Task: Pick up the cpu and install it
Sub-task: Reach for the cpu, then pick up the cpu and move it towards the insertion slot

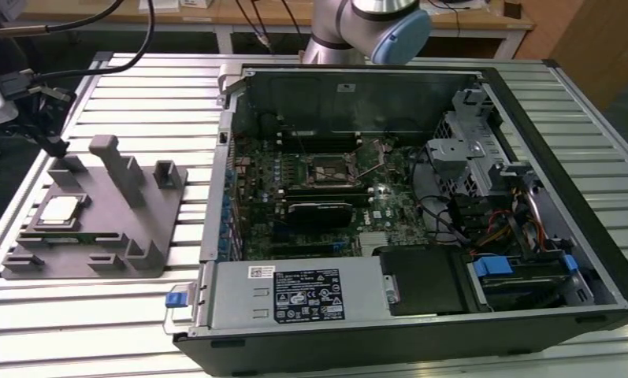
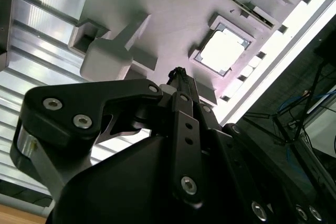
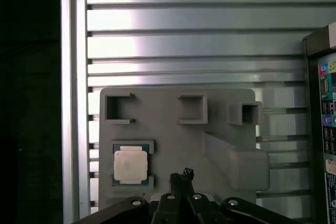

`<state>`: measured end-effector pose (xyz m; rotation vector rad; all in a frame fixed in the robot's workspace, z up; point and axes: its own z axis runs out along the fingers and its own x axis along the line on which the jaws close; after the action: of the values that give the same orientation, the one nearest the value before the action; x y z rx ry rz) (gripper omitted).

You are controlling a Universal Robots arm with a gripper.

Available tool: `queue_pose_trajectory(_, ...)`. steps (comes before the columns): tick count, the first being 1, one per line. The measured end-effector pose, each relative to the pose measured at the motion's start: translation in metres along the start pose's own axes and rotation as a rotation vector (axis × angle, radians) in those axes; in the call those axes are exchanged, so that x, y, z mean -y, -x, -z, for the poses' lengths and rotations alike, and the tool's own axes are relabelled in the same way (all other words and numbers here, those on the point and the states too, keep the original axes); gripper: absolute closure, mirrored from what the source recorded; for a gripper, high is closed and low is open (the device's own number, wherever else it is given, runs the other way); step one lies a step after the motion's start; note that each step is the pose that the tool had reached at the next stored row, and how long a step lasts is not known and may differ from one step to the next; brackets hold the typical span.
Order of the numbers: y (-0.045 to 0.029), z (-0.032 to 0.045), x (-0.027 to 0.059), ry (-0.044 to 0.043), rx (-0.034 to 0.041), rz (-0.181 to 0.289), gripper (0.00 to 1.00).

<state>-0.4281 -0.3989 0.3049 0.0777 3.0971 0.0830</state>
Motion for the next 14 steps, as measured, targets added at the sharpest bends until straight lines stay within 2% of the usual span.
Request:
queue_pose_trajectory(4, -0.0021, -0.0024, 0.0003, 0.0000, -0.0001, 0.000, 0.89)
queue_pose_trajectory(14, -0.0055, -0.0027, 0.0004, 0.0000, 0.0004, 0.000, 0.89)
